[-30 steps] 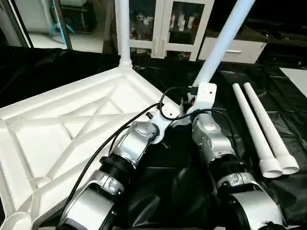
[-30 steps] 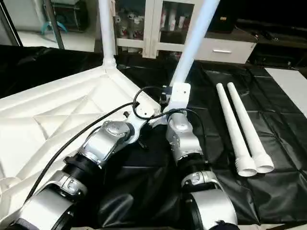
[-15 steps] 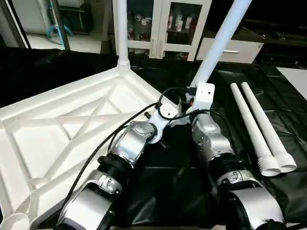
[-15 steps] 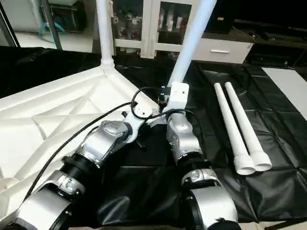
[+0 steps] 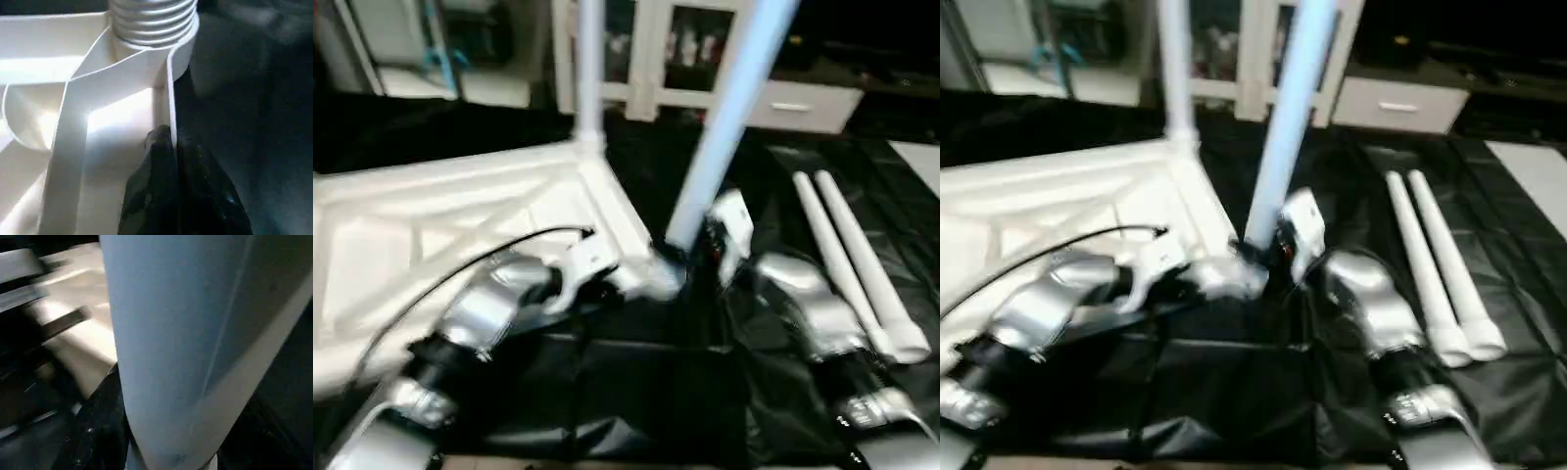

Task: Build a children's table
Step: Insert table leg to table base

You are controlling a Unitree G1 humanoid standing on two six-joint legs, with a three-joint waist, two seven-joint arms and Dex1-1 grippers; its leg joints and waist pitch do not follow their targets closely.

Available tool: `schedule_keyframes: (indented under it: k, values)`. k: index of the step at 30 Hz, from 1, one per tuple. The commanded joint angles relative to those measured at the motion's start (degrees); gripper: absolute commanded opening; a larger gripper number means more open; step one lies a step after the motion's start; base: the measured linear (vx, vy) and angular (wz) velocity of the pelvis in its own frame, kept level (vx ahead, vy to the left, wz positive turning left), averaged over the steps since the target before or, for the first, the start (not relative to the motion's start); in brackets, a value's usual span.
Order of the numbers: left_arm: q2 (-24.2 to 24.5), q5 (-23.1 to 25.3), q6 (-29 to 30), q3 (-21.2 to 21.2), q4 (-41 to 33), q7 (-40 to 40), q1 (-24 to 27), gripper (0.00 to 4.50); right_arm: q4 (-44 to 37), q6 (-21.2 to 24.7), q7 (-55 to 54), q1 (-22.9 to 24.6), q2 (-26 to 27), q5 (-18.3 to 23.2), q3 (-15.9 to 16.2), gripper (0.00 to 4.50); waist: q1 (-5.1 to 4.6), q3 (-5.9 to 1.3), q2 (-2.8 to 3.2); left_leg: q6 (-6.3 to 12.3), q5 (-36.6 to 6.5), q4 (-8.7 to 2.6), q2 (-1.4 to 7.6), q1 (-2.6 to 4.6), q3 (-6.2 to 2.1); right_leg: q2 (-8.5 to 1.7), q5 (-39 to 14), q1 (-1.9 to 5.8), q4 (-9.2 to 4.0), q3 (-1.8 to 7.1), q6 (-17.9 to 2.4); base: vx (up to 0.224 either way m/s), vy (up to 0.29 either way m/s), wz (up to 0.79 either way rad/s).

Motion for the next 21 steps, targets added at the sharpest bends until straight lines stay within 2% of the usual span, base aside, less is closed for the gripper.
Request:
schedule_keyframes:
  k: [1,3,6,12,17,21]
  values:
    - [0.61,-1.85,-2.62,-0.95,-3.56,-5.99,-0.79,0.0,4.54,4.47,0.97,3.48,-3.71,-2.84,0.05,1.85,0.16,-3.03,1.17,2.55,-12.59,-3.8,2.57,0.85,-0.01,-3.41,-9.61,2.64,-3.04,3.29,-13.57,0.0,0.0,0.0]
    - [2.17,-0.76,-4.22,-1.3,-2.64,-6.68,-1.31,0.0,2.67,5.4,4.32,5.06,-5.27,-1.5,-0.18,1.85,0.52,-3.0,1.06,1.02,-14.57,-3.96,2.65,0.8,-0.17,-3.55,-12.45,2.78,-3.15,3.26,-12.67,0.0,0.0,0.0]
    - [2.59,-0.99,-4.51,-1.33,-2.79,-7.29,-1.51,0.0,1.24,5.78,6.88,6.38,-6.86,-1.24,0.73,1.85,0.99,-3.14,0.93,0.46,-14.25,-3.9,2.65,0.86,-0.12,-3.56,-12.05,2.74,-3.05,3.29,-12.0,0.0,0.0,0.0]
    - [2.8,-1.66,-5.36,-1.79,-2.86,-8.27,-1.8,0.0,-1.4,7.16,9.56,8.28,-9.27,-2.17,3.08,1.85,1.55,-3.46,0.73,1.35,-9.65,-3.55,2.47,0.53,-0.03,-3.48,-6.65,3.11,-2.31,3.21,-12.85,0.0,0.0,0.0]
    - [2.03,-1.4,-5.72,-1.93,-2.91,-7.75,-1.5,0.0,-0.79,6.88,7.98,8.8,-8.53,-3.84,3.82,1.85,1.61,-3.4,0.65,0.86,-10.82,-3.58,2.49,0.49,-0.12,-3.69,-10.3,3.13,-2.67,3.21,-11.88,0.0,0.0,0.0]
    - [2.02,-1.39,-5.88,-1.97,-3.12,-7.2,-1.08,0.0,-0.02,6.49,6.27,9.6,-7.84,-4.44,4.05,1.85,1.58,-3.51,0.63,0.42,-10.95,-3.6,2.51,0.56,-0.18,-3.54,-9.43,3.09,-2.57,3.14,-11.64,0.0,0.0,0.0]
